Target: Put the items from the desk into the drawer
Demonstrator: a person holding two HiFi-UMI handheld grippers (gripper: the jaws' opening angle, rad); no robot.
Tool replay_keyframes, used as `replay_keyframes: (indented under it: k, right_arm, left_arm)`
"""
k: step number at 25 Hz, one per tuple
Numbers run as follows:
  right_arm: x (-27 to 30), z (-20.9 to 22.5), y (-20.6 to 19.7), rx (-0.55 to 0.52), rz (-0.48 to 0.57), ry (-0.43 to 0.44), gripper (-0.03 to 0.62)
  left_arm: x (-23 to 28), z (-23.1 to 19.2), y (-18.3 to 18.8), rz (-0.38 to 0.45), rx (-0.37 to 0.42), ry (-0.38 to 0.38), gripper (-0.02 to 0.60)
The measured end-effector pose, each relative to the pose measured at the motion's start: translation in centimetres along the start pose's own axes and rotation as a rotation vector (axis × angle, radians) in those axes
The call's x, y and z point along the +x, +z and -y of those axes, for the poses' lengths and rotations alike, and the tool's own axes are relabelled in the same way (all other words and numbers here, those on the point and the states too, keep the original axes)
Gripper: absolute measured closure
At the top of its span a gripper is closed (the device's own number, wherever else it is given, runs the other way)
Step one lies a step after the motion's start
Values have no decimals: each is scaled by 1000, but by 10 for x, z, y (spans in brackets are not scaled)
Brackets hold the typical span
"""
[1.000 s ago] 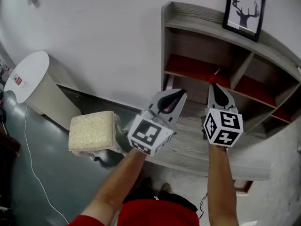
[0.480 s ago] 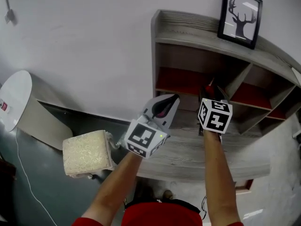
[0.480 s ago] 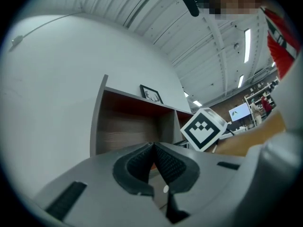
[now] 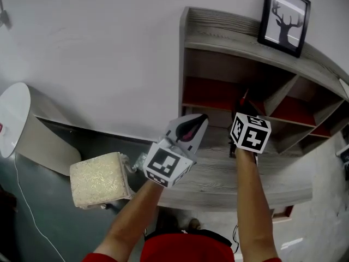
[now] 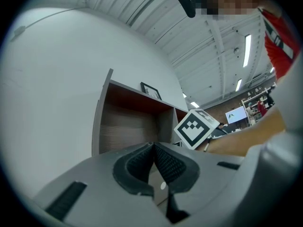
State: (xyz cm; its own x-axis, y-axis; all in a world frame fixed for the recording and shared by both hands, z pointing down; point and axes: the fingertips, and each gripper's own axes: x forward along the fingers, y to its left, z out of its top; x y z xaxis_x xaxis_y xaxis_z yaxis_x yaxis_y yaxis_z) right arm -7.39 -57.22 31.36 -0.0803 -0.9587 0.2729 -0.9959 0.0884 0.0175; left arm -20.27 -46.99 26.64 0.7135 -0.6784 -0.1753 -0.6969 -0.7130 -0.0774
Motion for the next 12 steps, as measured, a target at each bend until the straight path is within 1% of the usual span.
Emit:
replay_keyframes:
  k: [6,12]
  right_arm:
    - [-6,2,-1,31,26,31,468]
    - [-15,7,-3,63,38,56,512]
  left_arm:
    - [-9,-5,0,-2,-1,5,572]
    - [-9,-3,-6,-7,-1,-5,572]
